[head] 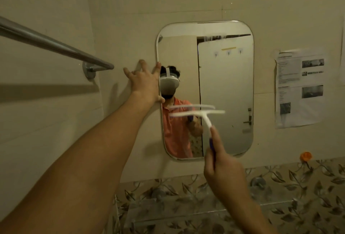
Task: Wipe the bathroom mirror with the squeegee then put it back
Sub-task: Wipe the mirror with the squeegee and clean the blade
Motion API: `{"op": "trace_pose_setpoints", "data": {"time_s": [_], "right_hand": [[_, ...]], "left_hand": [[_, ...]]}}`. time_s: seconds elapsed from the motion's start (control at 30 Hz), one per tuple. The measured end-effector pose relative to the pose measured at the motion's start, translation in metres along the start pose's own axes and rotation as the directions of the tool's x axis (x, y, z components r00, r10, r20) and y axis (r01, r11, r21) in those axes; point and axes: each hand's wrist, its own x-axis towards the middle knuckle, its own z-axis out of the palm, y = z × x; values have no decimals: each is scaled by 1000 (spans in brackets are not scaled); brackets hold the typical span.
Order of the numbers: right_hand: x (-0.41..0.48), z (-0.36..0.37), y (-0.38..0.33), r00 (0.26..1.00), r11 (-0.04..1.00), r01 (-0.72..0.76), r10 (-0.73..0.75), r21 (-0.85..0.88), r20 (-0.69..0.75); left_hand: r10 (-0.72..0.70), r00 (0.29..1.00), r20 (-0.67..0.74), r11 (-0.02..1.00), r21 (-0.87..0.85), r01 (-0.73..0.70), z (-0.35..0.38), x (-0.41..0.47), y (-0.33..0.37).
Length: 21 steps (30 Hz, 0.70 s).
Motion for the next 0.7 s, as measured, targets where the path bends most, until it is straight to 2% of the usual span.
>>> {"op": "trace_pose_setpoints", "data": {"time_s": [0.17,0.33,0.47,0.7], "right_hand": [[112,-35,-80,986,989,143,-141,25,-86],[175,-49,-126,974,981,164,-177,-101,-139],[182,-41,-124,979,971,145,-169,-188,-118],[158,-21,-104,989,966,96,-121,-242,-89]], "left_hand": [[4,999,-35,999,-34,-5,5,1,-4],[-47,995,-93,993,-111,36,16,1,-6],[-57,987,-153,977,-211,24,22,1,-11],[42,992,-120,979,-195,-65,12,1,-24]]}}
